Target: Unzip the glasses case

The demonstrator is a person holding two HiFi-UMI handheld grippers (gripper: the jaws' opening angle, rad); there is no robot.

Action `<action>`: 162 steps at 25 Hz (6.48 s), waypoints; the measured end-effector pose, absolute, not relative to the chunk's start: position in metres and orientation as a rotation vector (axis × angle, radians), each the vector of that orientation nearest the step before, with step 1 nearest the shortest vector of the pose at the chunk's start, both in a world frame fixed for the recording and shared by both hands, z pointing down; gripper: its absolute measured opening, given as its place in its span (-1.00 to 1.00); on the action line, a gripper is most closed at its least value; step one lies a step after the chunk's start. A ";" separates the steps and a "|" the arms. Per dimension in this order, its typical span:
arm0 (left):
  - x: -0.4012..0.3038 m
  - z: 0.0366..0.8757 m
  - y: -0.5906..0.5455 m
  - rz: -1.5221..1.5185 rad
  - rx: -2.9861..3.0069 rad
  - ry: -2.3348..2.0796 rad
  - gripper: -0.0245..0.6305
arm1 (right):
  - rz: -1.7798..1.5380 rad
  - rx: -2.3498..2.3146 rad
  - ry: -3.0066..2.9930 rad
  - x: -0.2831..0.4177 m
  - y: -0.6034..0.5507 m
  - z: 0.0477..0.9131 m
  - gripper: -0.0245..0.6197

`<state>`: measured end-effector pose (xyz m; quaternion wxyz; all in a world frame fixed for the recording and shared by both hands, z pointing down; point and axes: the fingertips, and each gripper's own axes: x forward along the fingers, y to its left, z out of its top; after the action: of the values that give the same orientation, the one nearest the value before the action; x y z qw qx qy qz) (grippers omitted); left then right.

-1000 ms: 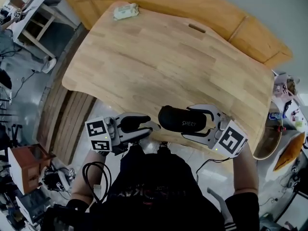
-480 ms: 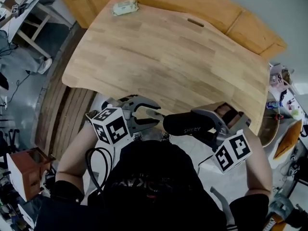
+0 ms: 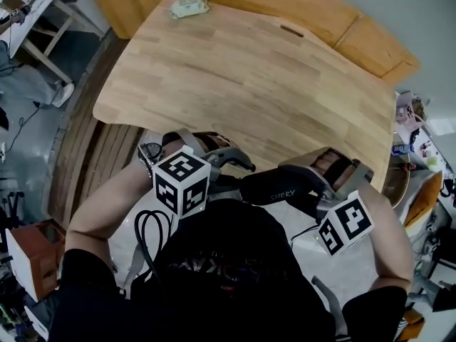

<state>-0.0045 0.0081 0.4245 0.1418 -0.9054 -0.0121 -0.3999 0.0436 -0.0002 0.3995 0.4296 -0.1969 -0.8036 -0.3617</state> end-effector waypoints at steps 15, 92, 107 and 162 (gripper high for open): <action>-0.023 0.398 0.033 -0.949 -2.977 -0.104 -0.89 | -0.808 -0.496 -2.089 0.030 0.016 0.387 0.14; -0.067 0.379 -0.019 -0.423 -3.046 0.936 -0.90 | 0.616 0.207 -2.571 -0.029 -0.029 0.421 0.11; -0.044 0.391 0.000 -0.461 -3.086 0.777 -0.90 | 0.879 0.245 -2.609 -0.042 -0.029 0.417 0.11; -0.044 0.455 -0.019 -1.104 -2.753 1.036 -0.90 | 1.599 0.875 -2.516 -0.041 -0.096 0.456 0.00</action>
<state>-0.0436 -0.0194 0.4551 0.0000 -0.8762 0.3297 -0.3515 -0.0405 -0.0960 0.4563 0.0174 0.2817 -0.8097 0.5145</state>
